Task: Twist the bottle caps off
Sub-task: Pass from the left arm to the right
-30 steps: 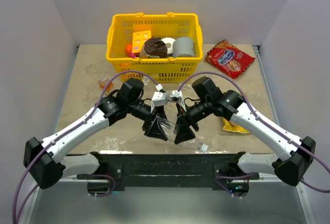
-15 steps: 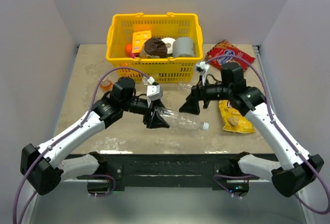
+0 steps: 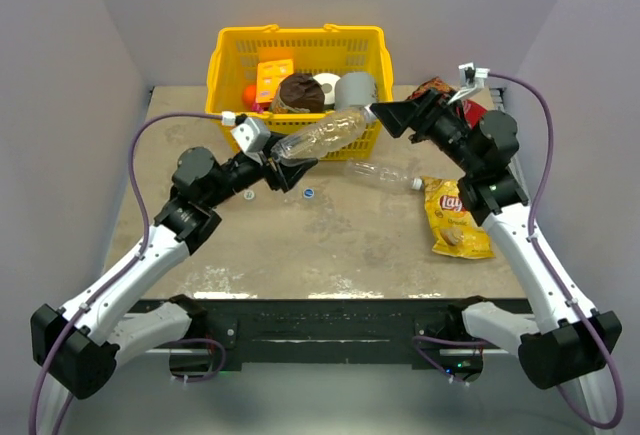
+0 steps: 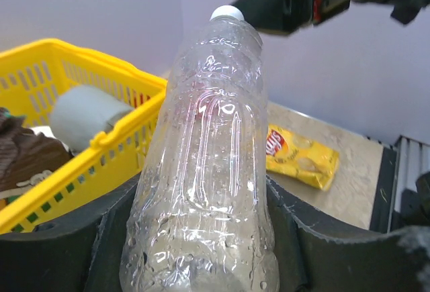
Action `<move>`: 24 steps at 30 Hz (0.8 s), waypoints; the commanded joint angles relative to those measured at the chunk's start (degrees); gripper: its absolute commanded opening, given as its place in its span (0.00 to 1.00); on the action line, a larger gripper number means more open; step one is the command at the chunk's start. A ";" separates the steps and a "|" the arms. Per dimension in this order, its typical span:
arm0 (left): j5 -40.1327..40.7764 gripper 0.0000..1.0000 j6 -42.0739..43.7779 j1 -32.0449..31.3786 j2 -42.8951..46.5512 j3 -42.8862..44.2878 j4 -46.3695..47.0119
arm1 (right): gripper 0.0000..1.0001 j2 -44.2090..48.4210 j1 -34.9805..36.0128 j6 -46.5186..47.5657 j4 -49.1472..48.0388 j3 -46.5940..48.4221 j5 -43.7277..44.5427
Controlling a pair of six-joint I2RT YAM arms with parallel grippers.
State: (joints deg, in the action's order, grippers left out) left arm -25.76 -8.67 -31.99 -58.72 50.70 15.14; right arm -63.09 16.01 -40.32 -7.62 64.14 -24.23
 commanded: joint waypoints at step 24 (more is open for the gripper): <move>5.46 0.30 -3.99 0.08 1.59 -9.39 16.94 | 0.68 -5.46 8.34 -22.53 -31.49 -11.32 8.76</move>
State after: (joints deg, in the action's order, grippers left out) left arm -20.14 -11.94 -31.99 -57.65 41.43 28.47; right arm -68.60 23.97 -61.54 -33.47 52.47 -18.31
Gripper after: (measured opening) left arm 0.627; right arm 0.740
